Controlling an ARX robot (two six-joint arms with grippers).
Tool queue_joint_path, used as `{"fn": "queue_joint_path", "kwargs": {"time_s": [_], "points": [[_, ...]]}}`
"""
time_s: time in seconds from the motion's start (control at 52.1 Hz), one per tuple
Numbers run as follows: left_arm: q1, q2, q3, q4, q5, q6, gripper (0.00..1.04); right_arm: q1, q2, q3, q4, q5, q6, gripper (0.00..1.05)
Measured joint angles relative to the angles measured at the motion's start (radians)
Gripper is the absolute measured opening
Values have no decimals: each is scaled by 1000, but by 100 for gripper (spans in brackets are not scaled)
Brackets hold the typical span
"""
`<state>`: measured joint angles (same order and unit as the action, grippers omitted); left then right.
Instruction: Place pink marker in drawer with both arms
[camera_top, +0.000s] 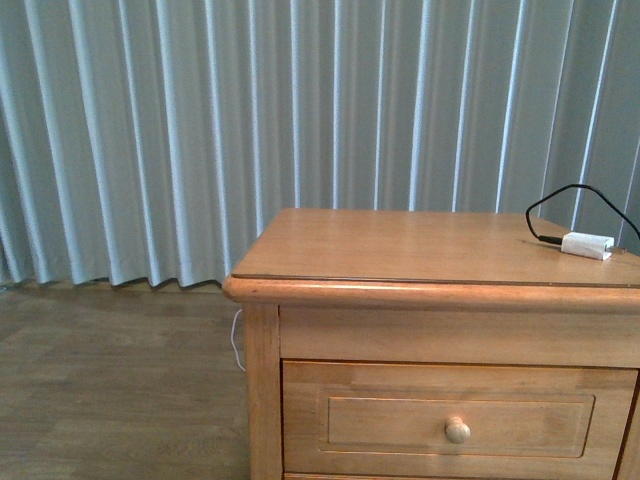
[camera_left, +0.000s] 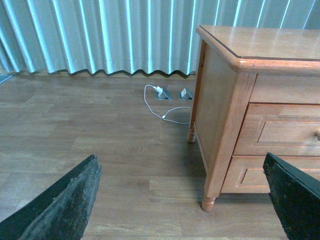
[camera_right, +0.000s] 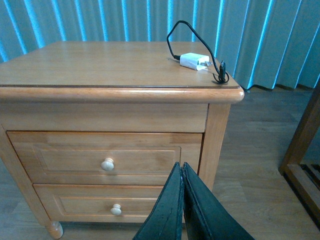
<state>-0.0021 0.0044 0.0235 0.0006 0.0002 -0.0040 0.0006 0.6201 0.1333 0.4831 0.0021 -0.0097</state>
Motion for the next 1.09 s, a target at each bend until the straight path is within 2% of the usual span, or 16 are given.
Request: {"fn": "queue_joint_path", "kwargs": {"time_s": [0.518,0.614,1.094], "points": [[0,0,0,0,0,0,98,0,-242,-96,-146,0,0,1],[0,0,0,0,0,0,98,0,-269,-129,-134,0,0,1],[0,0,0,0,0,0,98,0,-430,-129,-289,0,0,1]]}}
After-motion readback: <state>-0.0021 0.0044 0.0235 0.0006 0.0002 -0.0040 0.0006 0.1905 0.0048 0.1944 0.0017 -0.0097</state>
